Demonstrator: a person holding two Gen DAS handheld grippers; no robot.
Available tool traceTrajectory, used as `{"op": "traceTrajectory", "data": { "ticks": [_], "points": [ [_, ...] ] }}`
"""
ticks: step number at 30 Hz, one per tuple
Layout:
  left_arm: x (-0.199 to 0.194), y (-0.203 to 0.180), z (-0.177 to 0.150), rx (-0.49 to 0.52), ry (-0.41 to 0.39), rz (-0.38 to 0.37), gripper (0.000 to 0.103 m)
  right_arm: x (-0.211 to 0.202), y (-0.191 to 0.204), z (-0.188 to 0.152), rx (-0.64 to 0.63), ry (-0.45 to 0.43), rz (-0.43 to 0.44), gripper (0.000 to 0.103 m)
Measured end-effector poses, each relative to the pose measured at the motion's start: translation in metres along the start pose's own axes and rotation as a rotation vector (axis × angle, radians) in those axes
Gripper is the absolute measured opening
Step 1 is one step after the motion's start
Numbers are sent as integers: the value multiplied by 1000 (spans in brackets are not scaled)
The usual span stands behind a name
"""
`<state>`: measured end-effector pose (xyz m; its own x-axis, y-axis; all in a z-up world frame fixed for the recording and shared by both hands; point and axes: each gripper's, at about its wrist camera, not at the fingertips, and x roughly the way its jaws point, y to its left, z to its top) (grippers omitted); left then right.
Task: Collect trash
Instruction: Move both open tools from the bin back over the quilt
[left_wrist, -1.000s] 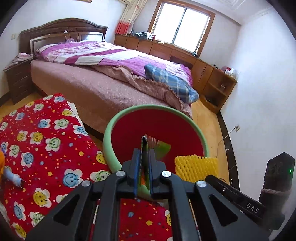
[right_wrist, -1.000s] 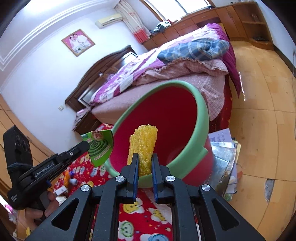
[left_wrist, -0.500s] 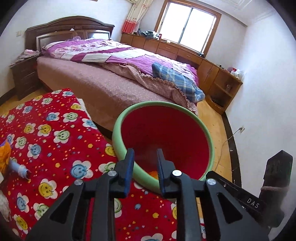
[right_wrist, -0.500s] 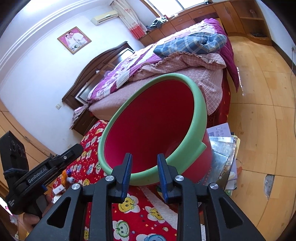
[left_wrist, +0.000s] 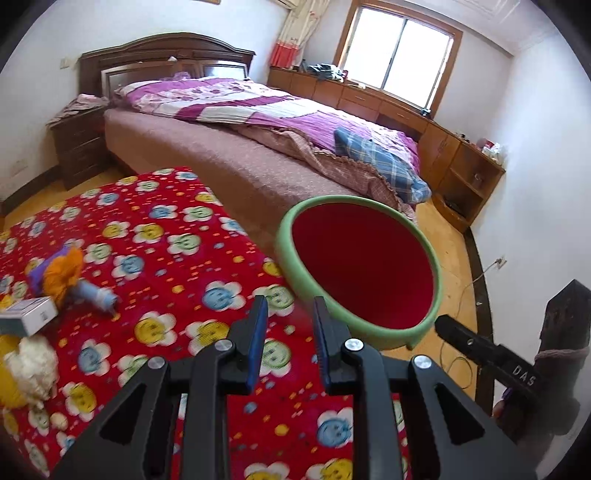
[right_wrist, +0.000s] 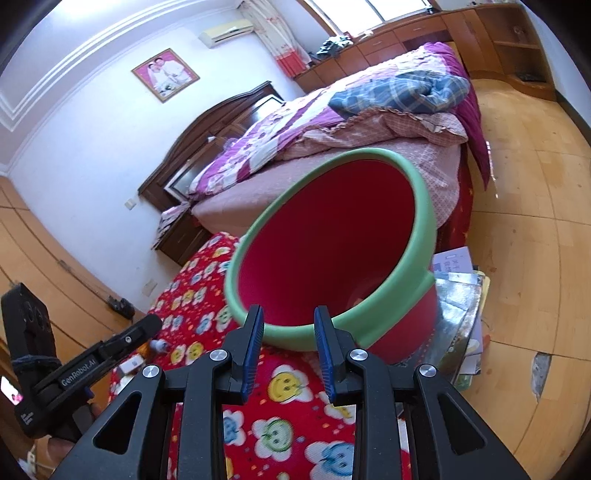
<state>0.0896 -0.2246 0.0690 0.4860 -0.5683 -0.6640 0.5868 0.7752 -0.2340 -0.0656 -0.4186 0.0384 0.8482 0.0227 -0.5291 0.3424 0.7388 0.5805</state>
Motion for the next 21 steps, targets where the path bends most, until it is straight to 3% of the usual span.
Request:
{"op": "traceTrajectory", "data": {
  "ticks": [4,8,12,21],
  "points": [
    [-16,13,-7,-21,-4,42,29,-3,13,-4,-24,5,17,30],
    [-33,28,-14,-43,-17,75,38,-3,25,-11,-50,15,38,43],
    [-49,43,-21,-68,-25,118,43,0,39,-21,-80,43,59,46],
    [-84,87,-38,-147,-52,206,45,0,66,-34,-128,53,70,56]
  ]
}}
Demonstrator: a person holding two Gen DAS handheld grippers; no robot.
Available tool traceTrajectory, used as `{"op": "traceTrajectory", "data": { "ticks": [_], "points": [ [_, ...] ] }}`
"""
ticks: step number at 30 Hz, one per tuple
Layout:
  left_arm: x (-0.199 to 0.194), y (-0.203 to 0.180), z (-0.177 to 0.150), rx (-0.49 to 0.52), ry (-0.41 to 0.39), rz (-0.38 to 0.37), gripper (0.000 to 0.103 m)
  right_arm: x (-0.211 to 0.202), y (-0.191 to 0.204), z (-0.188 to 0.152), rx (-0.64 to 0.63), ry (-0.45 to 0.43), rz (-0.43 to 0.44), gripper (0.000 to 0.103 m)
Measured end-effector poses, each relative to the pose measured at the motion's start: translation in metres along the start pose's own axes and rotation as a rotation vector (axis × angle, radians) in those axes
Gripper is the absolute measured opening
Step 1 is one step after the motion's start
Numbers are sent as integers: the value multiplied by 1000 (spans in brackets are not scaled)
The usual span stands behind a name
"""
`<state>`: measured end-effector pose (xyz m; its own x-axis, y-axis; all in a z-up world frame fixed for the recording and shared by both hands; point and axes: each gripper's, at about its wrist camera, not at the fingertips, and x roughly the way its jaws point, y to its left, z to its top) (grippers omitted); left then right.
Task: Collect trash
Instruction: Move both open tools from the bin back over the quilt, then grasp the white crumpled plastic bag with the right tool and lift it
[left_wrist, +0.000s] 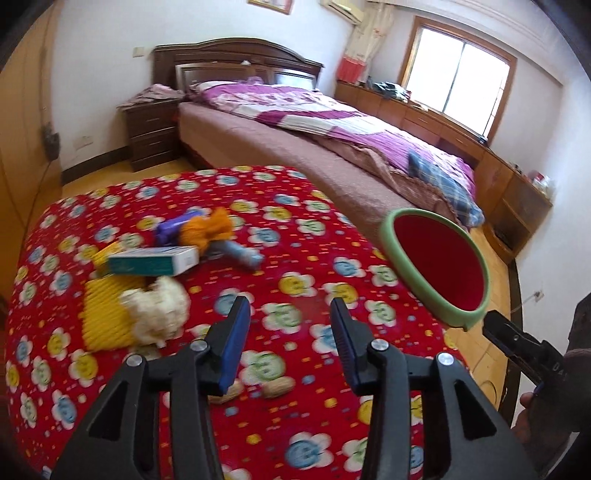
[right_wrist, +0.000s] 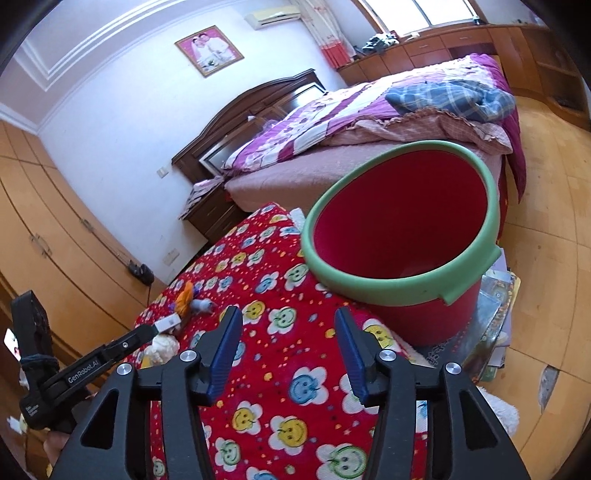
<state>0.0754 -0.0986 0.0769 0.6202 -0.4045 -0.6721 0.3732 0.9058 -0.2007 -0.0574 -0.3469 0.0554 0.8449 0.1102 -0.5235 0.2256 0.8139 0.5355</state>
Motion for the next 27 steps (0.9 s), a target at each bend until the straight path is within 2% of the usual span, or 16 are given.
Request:
{"op": "traceTrajectory", "data": {
  "ticks": [8,15,20,27],
  "points": [
    [-18,53,-10,-96,-9,64,45,13,24,-12,-41,32,15,62],
    [-29,97,-19,-176,-21,128,45,25,60,-21,-148,66,20,62],
    [-32,129,-28,-223,-25,213,45,40,80,-25,-171,98,44,62],
    [-34,165,-38,-281,-19,283,45,65,116,-32,-229,123,63,62]
  ]
}}
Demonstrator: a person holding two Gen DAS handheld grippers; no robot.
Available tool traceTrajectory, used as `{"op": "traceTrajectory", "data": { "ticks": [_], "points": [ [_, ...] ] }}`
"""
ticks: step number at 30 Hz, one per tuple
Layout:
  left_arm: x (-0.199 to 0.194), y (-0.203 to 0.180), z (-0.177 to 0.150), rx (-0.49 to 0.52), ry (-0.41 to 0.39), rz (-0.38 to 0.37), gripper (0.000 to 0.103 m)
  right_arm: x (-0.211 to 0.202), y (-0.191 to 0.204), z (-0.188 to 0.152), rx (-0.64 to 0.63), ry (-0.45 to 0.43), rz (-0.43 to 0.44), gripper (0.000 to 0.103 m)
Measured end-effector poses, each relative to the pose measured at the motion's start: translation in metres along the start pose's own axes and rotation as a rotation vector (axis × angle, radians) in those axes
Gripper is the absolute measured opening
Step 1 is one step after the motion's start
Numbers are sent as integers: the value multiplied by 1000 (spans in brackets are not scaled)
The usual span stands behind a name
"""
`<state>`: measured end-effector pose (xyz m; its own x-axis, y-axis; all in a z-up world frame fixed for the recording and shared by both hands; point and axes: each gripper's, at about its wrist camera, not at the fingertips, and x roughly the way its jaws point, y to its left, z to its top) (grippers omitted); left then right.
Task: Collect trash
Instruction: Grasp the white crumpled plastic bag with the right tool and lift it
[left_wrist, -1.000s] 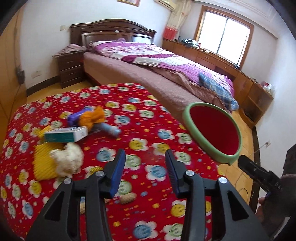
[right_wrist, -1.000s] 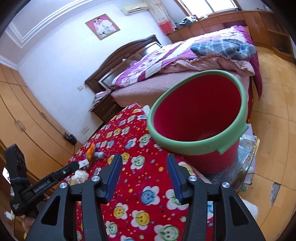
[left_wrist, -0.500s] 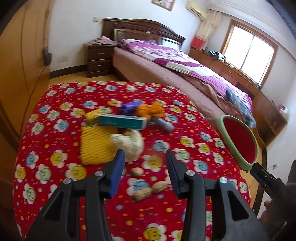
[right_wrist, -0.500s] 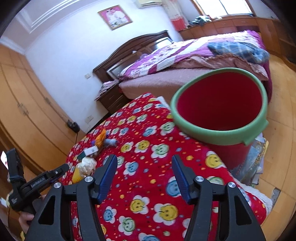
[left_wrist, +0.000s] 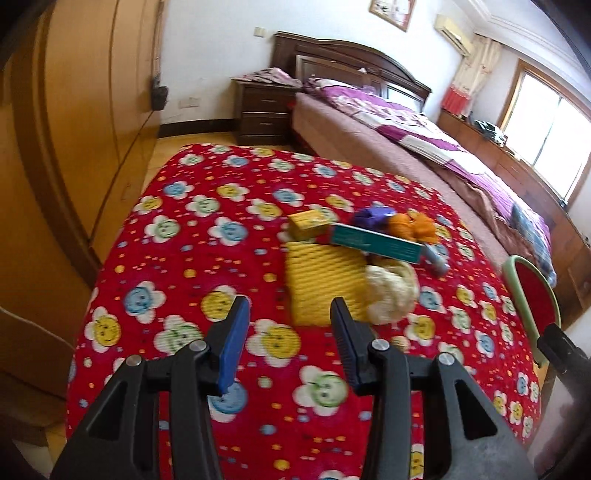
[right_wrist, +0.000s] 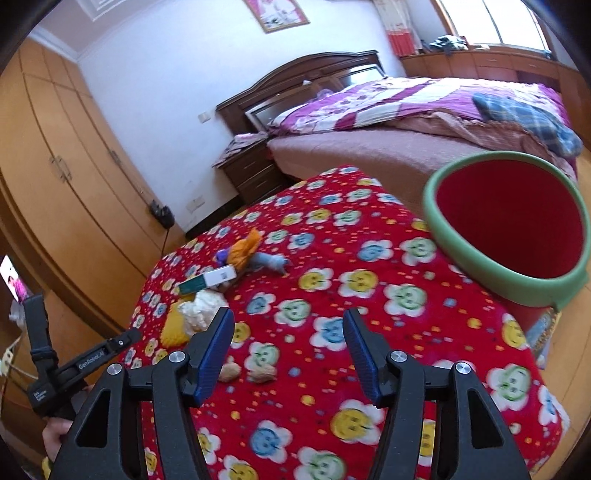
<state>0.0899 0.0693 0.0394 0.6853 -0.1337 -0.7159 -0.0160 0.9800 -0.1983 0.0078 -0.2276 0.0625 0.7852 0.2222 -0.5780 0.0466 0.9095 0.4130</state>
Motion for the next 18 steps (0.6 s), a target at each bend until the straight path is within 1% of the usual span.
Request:
{"op": "traceTrajectory", "data": {
  "ticks": [6,11,16,18],
  "points": [
    [6,20,-2,-31,8,42,45,32,26,1,-35,34,7,63],
    [11,36,-4,-61,14,59,45,60,48,-2,-75,82,45,63],
    [17,47,-4,-79,21,76,45,92,66,-7,-122,138,42,64],
    [18,51,-4,-83,22,79,45,101,72,-8,-126,155,49,73]
  ]
}}
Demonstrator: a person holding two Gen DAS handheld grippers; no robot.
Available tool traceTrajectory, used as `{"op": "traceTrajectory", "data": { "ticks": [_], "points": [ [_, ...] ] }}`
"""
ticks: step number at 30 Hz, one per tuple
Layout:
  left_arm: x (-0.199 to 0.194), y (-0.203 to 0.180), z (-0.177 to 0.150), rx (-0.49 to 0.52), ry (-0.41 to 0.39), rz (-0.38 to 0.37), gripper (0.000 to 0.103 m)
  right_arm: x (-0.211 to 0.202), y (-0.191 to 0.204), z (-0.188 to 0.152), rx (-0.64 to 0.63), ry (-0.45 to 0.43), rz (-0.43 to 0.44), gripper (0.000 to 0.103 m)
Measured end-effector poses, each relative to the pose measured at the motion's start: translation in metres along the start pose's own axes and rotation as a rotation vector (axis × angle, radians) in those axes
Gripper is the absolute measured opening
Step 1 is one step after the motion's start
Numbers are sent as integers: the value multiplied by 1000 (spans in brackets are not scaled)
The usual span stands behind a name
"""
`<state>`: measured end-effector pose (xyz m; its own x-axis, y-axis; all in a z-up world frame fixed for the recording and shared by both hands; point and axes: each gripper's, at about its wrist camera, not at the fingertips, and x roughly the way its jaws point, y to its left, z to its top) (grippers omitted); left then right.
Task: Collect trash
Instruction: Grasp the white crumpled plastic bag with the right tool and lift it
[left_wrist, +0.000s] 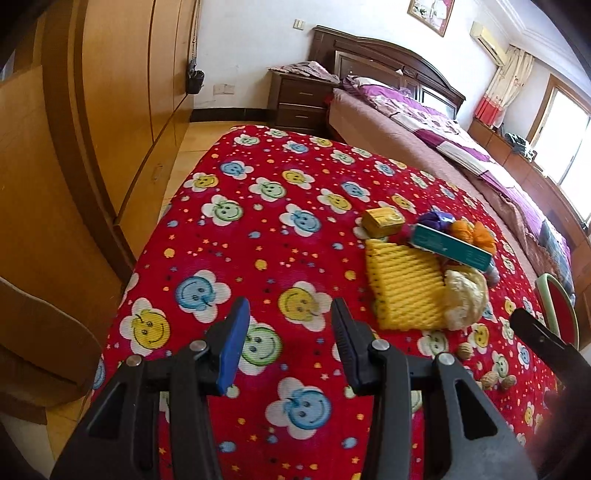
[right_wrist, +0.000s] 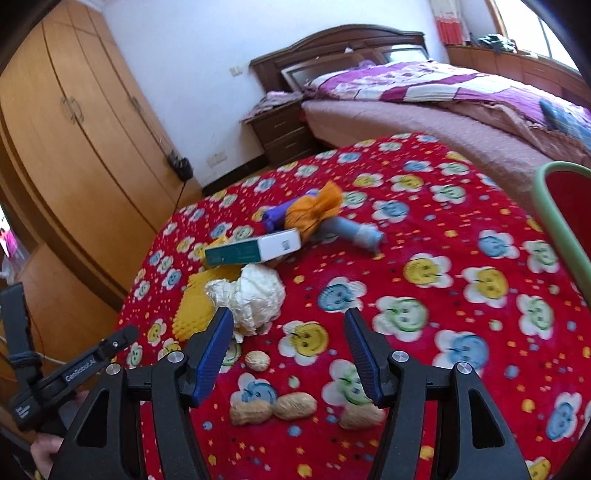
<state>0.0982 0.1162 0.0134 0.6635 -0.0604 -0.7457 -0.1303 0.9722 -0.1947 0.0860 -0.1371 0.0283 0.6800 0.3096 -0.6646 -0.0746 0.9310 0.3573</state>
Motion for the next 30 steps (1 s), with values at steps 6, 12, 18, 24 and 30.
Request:
{"op": "traceTrajectory", "data": {
  "ticks": [6,12,18,24,30],
  "points": [
    [7,7,2,-17,10,-7,45,24,15,5,-24,38,26,78],
    [12,8,2,-26,22,-13,45,46,27,6,-73,80,4,78],
    [14,6,3,-21,22,-22,46,51,21,2,-68,96,25,45],
    [14,-1,3,-18,30,-53,52,38,14,-2,-63,68,33,32],
    [10,-15,4,-15,23,-112,56,9,-6,-2,-9,17,33,32]
  ]
}}
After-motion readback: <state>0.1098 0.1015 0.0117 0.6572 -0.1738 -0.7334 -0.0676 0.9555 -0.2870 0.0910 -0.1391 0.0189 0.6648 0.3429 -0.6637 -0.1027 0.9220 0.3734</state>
